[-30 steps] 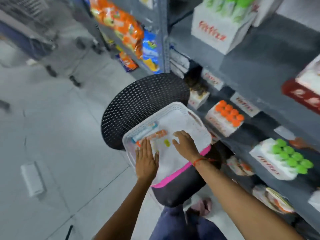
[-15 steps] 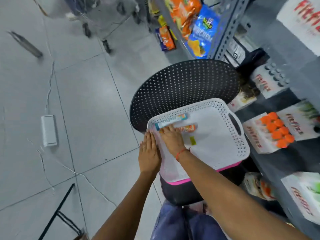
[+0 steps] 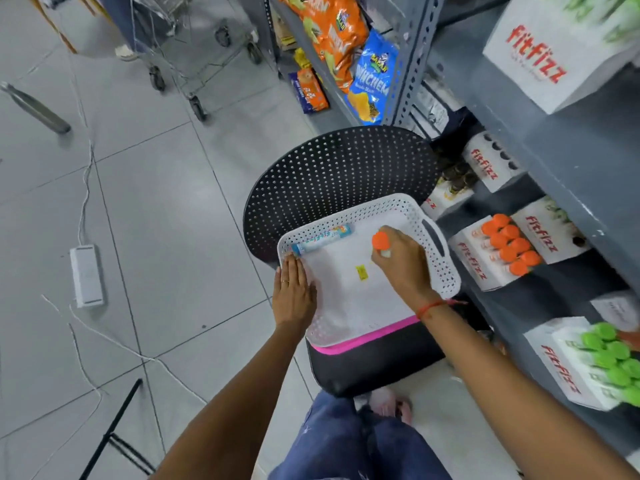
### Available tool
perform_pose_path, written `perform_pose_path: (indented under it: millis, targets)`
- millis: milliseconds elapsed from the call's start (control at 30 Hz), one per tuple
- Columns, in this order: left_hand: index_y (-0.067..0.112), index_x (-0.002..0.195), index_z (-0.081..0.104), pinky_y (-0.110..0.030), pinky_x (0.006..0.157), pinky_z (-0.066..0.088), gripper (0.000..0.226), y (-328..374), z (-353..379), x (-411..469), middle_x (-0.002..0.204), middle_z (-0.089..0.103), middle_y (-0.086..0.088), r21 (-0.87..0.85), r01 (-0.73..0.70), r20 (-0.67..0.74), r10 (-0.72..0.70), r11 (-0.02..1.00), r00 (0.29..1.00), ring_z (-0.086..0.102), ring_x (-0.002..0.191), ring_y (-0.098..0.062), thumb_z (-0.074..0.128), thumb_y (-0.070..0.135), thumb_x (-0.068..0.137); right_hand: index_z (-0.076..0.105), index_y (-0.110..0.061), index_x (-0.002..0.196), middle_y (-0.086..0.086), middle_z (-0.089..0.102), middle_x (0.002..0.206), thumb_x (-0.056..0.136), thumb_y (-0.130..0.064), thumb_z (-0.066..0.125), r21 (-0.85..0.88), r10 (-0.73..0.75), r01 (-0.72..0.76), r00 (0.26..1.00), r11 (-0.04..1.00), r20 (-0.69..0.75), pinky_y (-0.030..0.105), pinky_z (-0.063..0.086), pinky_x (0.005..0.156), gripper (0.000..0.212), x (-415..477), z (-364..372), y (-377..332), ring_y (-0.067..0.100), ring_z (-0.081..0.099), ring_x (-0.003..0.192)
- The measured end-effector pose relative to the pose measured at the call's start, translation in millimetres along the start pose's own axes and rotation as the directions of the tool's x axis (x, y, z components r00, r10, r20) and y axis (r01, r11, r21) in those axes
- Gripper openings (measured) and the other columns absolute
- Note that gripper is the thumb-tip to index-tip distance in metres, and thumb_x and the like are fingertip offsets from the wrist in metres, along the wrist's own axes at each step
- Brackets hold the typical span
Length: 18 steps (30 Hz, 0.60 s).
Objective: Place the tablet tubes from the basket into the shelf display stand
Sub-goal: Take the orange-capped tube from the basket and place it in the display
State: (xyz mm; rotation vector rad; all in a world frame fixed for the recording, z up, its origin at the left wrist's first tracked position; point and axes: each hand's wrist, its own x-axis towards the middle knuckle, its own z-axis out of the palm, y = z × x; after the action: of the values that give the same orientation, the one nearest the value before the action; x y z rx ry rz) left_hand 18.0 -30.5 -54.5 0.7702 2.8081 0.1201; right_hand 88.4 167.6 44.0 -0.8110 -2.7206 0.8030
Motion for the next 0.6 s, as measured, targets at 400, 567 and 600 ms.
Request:
perform_pose_path:
  millis: [400,567,600]
  targets:
    - [-0.004,0.137,0.034,-0.038,0.110,0.017,0.057,233,-92,20,0.142,0.040,-0.022,-0.183,-0.729,-0.278,0.677,0.660,0.682,0.040,0.130,-0.033,0.039,0.026,0.089,0.069,-0.010,0.103,0.018,0.066,0.101,0.073,-0.008,0.072,0.104,0.316,-0.300,0.872,0.948,-0.374,0.036,0.049,0.081,0.030,-76,-239,55,0.035,0.064,0.090]
    - [-0.003,0.137,0.036,-0.041,0.111,0.026,0.056,338,-130,-1,0.145,0.038,-0.019,-0.157,-0.880,-0.292,0.830,0.448,0.475,0.037,0.133,-0.030,0.036,0.029,0.092,0.066,-0.007,0.107,0.023,0.065,0.107,0.074,-0.003,0.070,0.122,0.367,-0.353,0.800,0.927,-0.474,0.047,0.053,0.086,0.033,-113,-330,71,0.038,0.068,0.086]
    - [-0.003,0.138,0.035,-0.042,0.112,0.026,0.057,353,-134,-5,0.146,0.036,-0.019,-0.158,-0.886,-0.279,0.841,0.436,0.464,0.035,0.134,-0.031,0.033,0.031,0.093,0.066,-0.007,0.106,0.021,0.067,0.107,0.075,-0.004,0.070,0.104,0.371,-0.369,0.793,0.923,-0.482,0.045,0.053,0.086,0.031,-118,-345,72,0.037,0.067,0.089]
